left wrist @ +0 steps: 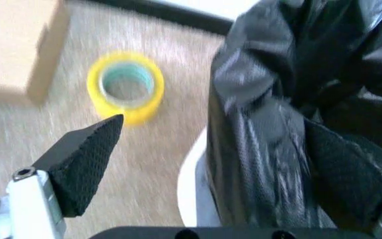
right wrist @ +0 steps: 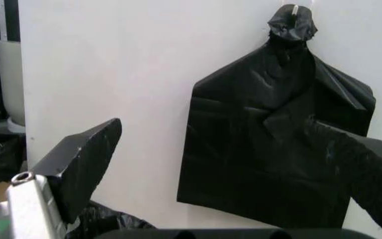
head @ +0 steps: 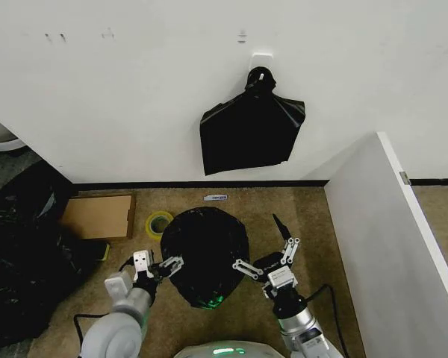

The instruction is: Place the garbage bag over the trash bin.

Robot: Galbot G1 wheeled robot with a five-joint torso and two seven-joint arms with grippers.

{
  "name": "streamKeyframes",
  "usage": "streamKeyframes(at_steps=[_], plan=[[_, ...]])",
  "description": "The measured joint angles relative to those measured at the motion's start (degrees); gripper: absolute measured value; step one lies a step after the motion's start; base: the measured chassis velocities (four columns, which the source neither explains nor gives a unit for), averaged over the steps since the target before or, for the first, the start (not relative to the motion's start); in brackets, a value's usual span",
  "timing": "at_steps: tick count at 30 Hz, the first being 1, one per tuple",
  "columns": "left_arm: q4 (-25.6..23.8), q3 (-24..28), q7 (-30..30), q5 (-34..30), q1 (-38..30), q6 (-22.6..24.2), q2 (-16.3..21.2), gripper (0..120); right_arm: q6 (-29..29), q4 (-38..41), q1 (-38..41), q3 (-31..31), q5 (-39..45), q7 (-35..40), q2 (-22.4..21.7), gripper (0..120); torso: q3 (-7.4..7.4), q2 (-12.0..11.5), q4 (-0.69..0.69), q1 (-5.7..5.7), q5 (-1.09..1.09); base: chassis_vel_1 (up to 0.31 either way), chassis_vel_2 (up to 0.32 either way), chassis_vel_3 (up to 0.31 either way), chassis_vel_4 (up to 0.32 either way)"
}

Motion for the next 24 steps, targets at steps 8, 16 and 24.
streamKeyframes(at_steps=[8, 16, 24], plan=[[6.72, -0.99, 15.50, 18.22, 1.05, -34.07, -2.62, 100, 0.58, -1.07, 0.56, 0.92, 1.40, 0.00, 0.28, 100, 0.00, 0.00, 0.00, 0.00, 0.00, 0.000, 0.000, 0.000, 0.000], [1.01, -3.18, 13.45, 22.79, 1.28, -42.56, -8.68, 100, 0.62, -1.28, 0.74, 5.24, 7.16, -2.64, 2.04, 100, 0.01, 0.00, 0.00, 0.00, 0.01, 0.000, 0.000, 0.000, 0.000], [-9.67, -12.97, 14.80, 11.90, 3.53, -38.96, -10.94, 100, 0.28, 2.75, 0.24, 20.64, 14.23, -14.47, 10.74, 100, 0.01, 0.00, 0.01, 0.00, 0.01, 0.000, 0.000, 0.000, 0.000]])
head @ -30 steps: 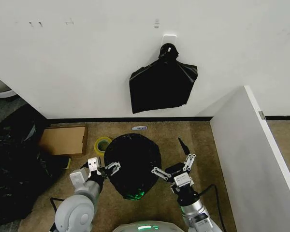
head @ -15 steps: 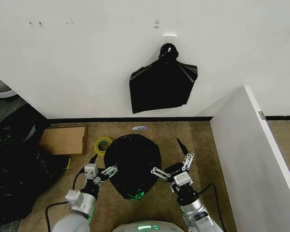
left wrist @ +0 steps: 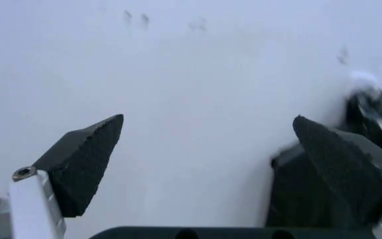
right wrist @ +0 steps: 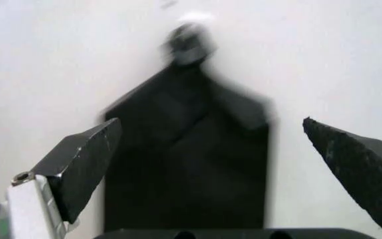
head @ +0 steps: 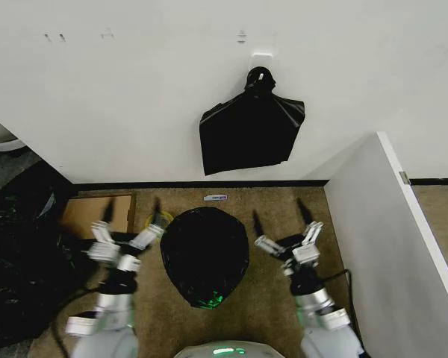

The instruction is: Place the garbage bag over the trash bin.

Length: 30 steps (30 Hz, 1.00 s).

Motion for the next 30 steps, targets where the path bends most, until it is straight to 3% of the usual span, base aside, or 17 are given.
streamKeyframes(at_steps=[5, 12, 16, 21, 30], plan=[[-3.90, -5.91, 2.64, -5.98, 1.38, 1.62, -0.20, 100, -1.09, 1.71, -0.29, 12.58, 2.85, -9.52, 6.53, 100, 0.00, 0.00, -0.01, 0.00, 0.00, 0.000, 0.000, 0.000, 0.000], [-3.87, -9.88, 6.10, -9.33, 2.07, 0.96, -1.30, 100, -1.60, 1.64, -1.95, 17.81, 6.94, -10.91, 9.01, 100, -0.01, 0.00, -0.01, 0.00, 0.00, 0.000, 0.000, 0.000, 0.000], [-2.41, -8.69, 6.38, -7.50, 3.24, -1.07, -2.64, 100, -0.16, 1.25, -2.06, 18.03, 7.82, -10.07, 9.17, 100, -0.01, 0.00, 0.00, 0.00, 0.00, 0.000, 0.000, 0.000, 0.000], [-1.96, -5.33, -0.03, -0.97, 3.09, -3.86, -5.67, 100, 3.58, 0.98, -2.40, 16.21, 6.57, -6.29, 9.05, 100, -0.01, 0.00, 0.00, 0.00, 0.00, 0.000, 0.000, 0.000, 0.000], [-1.78, -5.29, -0.54, 1.16, 3.99, -5.19, -6.95, 100, 5.38, 0.22, -1.86, 13.98, 5.46, -8.07, 8.49, 100, -0.01, 0.00, 0.00, 0.00, 0.00, 0.000, 0.000, 0.000, 0.000]])
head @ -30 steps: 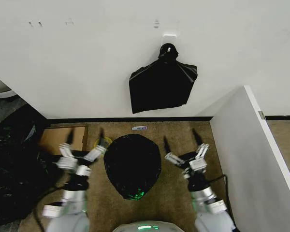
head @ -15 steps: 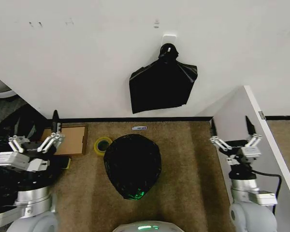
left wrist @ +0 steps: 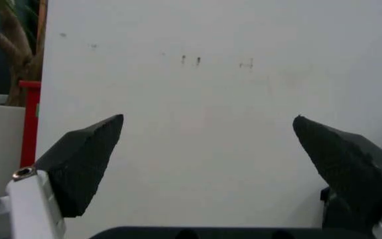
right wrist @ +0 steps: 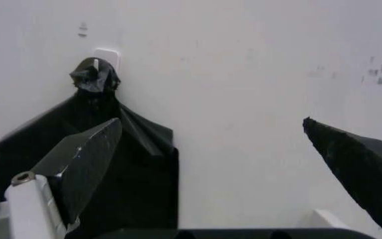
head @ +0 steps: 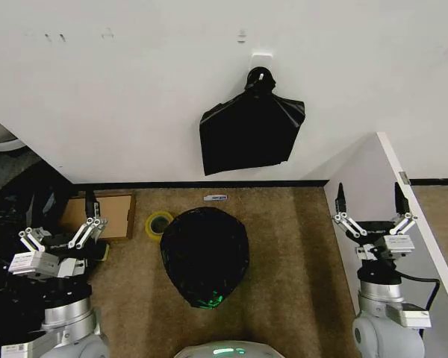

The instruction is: Place the garbage bag over the trash bin.

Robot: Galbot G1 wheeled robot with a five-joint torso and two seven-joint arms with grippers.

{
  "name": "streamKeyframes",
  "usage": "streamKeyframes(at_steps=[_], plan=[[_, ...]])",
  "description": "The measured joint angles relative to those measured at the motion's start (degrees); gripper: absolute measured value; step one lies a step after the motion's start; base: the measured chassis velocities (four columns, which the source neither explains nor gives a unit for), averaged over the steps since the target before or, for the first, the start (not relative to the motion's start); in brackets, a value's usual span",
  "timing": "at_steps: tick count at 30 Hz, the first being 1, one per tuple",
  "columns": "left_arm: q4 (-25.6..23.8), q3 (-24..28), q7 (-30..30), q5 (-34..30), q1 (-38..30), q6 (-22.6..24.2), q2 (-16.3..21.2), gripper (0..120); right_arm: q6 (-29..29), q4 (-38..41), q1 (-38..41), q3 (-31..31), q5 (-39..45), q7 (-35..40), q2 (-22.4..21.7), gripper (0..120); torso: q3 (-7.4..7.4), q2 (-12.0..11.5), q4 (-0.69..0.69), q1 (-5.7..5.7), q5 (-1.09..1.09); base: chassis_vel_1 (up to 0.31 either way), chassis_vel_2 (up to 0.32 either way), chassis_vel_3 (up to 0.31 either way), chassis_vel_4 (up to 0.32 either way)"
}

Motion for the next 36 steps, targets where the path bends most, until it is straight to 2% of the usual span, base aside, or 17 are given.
streamKeyframes(at_steps=[12, 36], plan=[[-0.56, 0.43, 0.82, 0.27, 0.99, 0.10, 0.73, 100, -4.68, 1.97, -1.64, -2.38, 0.13, 2.69, -0.09, 100, 0.00, 0.00, -0.01, 0.00, 0.00, 0.000, 0.000, 0.000, 0.000], [-0.63, 0.49, 0.97, 0.26, 0.99, 0.36, 0.84, 100, -4.94, 2.11, -1.69, -2.37, -0.02, 2.76, -0.15, 100, 0.01, 0.00, -0.01, 0.01, 0.00, 0.000, 0.000, 0.000, 0.000]])
